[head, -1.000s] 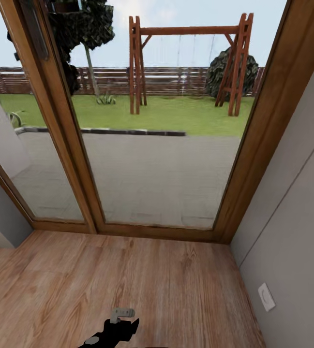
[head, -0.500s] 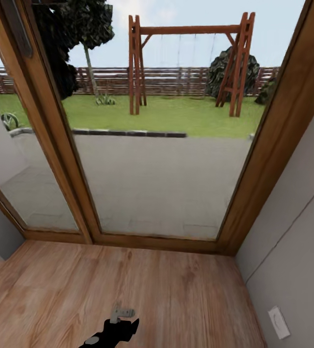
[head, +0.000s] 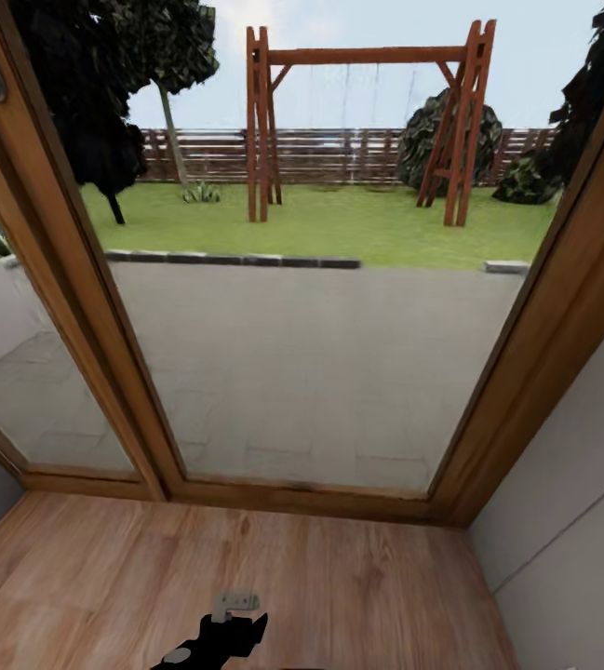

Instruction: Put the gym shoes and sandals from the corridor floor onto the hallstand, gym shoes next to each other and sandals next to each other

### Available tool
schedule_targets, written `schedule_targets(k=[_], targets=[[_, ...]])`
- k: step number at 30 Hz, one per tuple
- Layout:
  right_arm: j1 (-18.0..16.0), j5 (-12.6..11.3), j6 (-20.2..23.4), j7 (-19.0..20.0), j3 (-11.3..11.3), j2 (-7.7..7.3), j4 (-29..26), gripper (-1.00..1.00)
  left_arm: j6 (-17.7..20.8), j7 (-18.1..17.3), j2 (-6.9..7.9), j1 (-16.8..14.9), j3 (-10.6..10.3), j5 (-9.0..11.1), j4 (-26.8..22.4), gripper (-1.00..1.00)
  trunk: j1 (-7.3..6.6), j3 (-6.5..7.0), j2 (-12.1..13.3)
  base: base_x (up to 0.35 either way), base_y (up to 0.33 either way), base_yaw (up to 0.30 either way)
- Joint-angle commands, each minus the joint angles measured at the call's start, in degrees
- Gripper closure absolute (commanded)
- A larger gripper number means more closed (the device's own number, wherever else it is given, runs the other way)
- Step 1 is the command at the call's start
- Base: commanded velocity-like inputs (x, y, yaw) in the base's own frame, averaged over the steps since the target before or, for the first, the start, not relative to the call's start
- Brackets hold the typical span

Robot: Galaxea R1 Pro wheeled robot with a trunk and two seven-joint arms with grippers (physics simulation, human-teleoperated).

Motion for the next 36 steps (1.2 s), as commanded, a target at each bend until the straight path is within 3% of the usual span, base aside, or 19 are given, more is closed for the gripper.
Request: schedule_targets(k=[1, 17, 36], targets=[[-0.01, 0.0, -0.02, 0.0, 0.01, 0.0, -0.01, -1.0, 0.0, 0.0, 0.0, 0.0, 0.01, 0.0, 0.0, -1.0, 0.0, 0.0, 0.0, 0.156, 0.0, 0.0], [0.02, 0.0, -0.07, 0.0, -0.02, 0.0, 0.01, -1.0, 0.0, 0.0, 0.0, 0.0, 0.03, 0.0, 0.0, -1.0, 0.0, 0.03, 0.0, 0.03, 0.0, 0.008], [0.03, 0.0, -0.08, 0.0, 0.0, 0.0, 0.03, -1.0, 0.0, 0.0, 0.0, 0.0, 0.04, 0.0, 0.0, -1.0, 0.0, 0.97, 0.0, 0.001, 0.0, 0.208]])
